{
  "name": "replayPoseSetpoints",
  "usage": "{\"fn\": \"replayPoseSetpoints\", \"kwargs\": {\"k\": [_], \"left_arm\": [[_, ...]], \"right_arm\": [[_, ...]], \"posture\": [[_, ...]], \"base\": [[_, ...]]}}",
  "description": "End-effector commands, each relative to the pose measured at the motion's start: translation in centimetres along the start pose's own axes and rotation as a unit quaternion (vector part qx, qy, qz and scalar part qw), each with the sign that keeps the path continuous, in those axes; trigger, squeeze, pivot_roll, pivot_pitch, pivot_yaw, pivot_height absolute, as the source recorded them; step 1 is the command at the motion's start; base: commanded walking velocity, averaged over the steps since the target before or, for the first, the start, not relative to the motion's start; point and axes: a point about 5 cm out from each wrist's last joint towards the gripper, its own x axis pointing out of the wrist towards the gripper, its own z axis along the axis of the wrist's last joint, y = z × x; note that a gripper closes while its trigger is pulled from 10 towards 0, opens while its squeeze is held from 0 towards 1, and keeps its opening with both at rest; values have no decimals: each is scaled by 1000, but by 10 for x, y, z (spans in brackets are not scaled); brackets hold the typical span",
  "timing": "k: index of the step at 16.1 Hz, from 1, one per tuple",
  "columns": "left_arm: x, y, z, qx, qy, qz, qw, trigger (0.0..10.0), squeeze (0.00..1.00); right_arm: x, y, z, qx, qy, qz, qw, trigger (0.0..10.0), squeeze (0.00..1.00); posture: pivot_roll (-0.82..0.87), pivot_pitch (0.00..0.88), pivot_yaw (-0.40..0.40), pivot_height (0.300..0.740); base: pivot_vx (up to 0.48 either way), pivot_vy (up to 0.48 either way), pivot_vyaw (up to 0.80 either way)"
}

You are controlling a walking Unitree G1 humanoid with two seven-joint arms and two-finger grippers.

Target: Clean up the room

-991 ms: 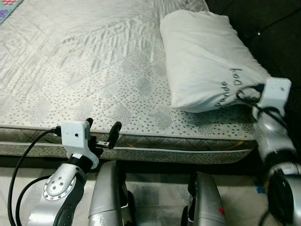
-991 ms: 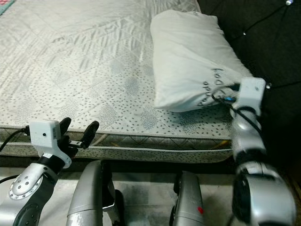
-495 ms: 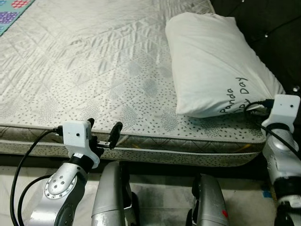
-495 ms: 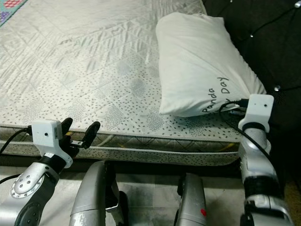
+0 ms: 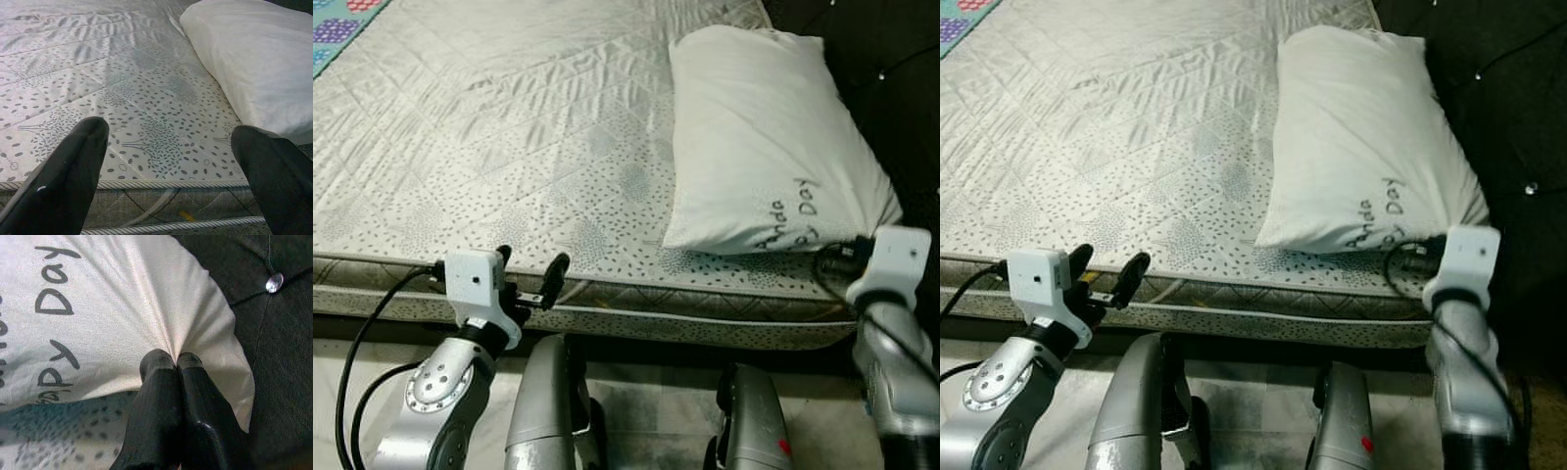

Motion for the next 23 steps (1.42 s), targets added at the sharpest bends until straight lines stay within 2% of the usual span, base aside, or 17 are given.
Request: {"fn": "replayPoseSetpoints", "kwargs": {"k": [1, 5, 8, 12, 13, 14, 15, 16, 19, 23], "left_arm": [[0, 1, -1, 2, 3, 0, 1000, 10000, 0], [2, 0, -2, 1, 3, -5, 1000, 10000, 0], [3, 0, -2, 1, 3, -6, 1000, 10000, 0], [5, 0, -2, 1, 1, -6, 1000, 10000, 0], [5, 0, -2, 2, 0, -4, 1000, 10000, 0], [4, 1, -2, 2, -1, -2, 1000, 10000, 0], [3, 2, -2, 3, 0, 2, 1000, 10000, 0], [2, 2, -2, 4, -1, 3, 1000, 10000, 0], [1, 3, -2, 5, -3, 8, 1000, 10000, 0], [1, 5, -2, 7, -3, 11, 1000, 10000, 0]], "right_arm": [[-9, -14, 4, -1, -6, -34, 999, 0, 0], [-28, -9, 0, 0, 12, -26, 1000, 0, 0], [-23, -13, 2, -2, 12, -33, 999, 0, 0], [3, -6, 18, -2, -11, -23, 1000, 0, 0], [17, -3, 25, -3, -23, -17, 1000, 0, 0], [24, -3, 29, -6, -30, -16, 999, 0, 0], [37, -5, 37, -12, -42, -16, 999, 0, 0], [44, -6, 42, -16, -48, -17, 999, 0, 0], [59, -12, 54, -21, -65, -25, 997, 0, 0], [73, -32, 67, -31, -83, -57, 994, 0, 0]], "posture": [[-75, 126, 14, 542], [-86, 128, 22, 542], [-87, 126, 22, 542], [-79, 120, 14, 542], [-76, 119, 12, 542], [-73, 118, 8, 542], [-65, 116, 2, 542], [-63, 115, 1, 542], [-58, 114, -4, 542], [-56, 112, -4, 542]], "base": [[0, 0, 0], [0, 0, 0], [0, 0, 0], [0, 0, 0], [0, 0, 0], [0, 0, 0], [0, 0, 0], [0, 0, 0], [0, 0, 0], [0, 0, 0]]}}
